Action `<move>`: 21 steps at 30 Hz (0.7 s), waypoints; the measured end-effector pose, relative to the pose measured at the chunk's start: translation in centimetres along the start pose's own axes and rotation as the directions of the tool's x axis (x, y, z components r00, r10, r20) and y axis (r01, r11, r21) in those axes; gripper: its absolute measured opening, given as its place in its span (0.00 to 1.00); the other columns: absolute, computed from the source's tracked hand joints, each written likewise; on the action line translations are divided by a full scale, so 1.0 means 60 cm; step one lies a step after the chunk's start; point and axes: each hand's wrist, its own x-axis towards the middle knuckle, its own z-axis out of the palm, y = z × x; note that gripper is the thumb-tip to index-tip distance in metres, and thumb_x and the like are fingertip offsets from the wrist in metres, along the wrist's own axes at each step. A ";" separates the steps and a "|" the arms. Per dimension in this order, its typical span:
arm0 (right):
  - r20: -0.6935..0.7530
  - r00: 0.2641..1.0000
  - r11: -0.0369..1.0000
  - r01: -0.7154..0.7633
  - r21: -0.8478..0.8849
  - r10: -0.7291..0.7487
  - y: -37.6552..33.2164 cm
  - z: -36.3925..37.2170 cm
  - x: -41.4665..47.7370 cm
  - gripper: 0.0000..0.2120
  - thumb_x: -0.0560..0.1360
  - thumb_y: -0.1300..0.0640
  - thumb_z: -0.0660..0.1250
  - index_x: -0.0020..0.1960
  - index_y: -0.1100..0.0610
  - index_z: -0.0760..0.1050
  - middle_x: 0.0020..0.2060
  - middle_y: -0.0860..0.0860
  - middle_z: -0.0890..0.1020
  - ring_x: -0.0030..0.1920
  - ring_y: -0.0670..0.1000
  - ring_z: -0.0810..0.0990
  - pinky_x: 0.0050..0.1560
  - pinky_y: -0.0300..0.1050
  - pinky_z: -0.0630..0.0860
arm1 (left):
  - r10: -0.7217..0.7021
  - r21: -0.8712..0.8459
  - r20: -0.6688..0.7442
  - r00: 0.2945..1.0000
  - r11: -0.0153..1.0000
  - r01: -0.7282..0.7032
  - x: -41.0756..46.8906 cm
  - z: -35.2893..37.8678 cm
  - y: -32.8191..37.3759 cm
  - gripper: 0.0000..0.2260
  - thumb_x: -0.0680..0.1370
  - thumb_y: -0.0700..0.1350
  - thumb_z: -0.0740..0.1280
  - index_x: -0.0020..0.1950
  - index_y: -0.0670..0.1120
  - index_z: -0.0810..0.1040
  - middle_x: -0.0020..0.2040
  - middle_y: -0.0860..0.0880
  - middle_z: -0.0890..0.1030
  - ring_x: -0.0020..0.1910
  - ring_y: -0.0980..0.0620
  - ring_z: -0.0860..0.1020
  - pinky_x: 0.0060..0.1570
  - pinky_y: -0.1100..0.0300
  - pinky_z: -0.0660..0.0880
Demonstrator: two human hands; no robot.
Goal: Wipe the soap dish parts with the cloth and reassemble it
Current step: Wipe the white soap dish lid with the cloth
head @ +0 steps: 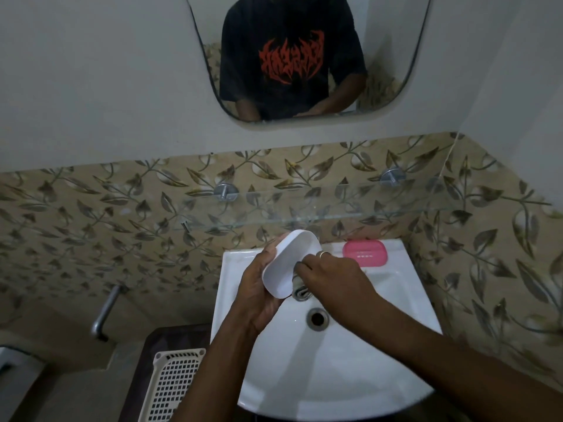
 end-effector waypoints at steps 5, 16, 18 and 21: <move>0.072 0.995 0.983 -0.074 0.168 0.063 -0.048 0.005 0.000 0.13 0.60 0.64 0.73 0.43 0.51 0.82 0.36 0.48 0.82 0.38 0.53 0.82 0.28 0.42 0.69 | -0.047 -0.012 -0.061 0.997 0.999 0.046 0.006 0.001 -0.018 0.19 0.75 0.51 0.64 0.63 0.46 0.78 0.57 0.40 0.82 0.45 0.42 0.84 0.40 0.50 0.82; 0.514 0.758 0.039 -0.574 0.818 0.402 -0.068 -0.017 0.015 0.10 0.72 0.57 0.69 0.53 0.51 0.81 0.49 0.48 0.85 0.50 0.48 0.83 0.54 0.45 0.79 | 0.070 0.089 -0.132 0.989 0.994 -0.059 0.012 -0.007 -0.029 0.24 0.74 0.53 0.70 0.66 0.43 0.77 0.66 0.34 0.76 0.64 0.38 0.76 0.66 0.42 0.71; 0.347 0.871 0.491 -0.484 0.724 0.347 -0.061 -0.012 0.007 0.13 0.74 0.56 0.67 0.58 0.47 0.80 0.53 0.46 0.84 0.54 0.49 0.81 0.55 0.44 0.77 | 0.047 0.048 -0.146 0.988 0.998 -0.040 0.015 -0.011 -0.022 0.30 0.72 0.55 0.72 0.70 0.45 0.73 0.68 0.33 0.74 0.65 0.34 0.75 0.61 0.40 0.74; 0.221 0.948 0.841 -0.306 0.446 0.228 -0.055 -0.009 0.002 0.14 0.75 0.57 0.66 0.58 0.45 0.78 0.54 0.46 0.82 0.53 0.52 0.80 0.52 0.46 0.77 | -0.054 -0.070 -0.136 0.989 0.997 0.045 0.019 -0.014 -0.027 0.41 0.63 0.57 0.79 0.72 0.46 0.71 0.68 0.34 0.74 0.62 0.35 0.77 0.53 0.42 0.78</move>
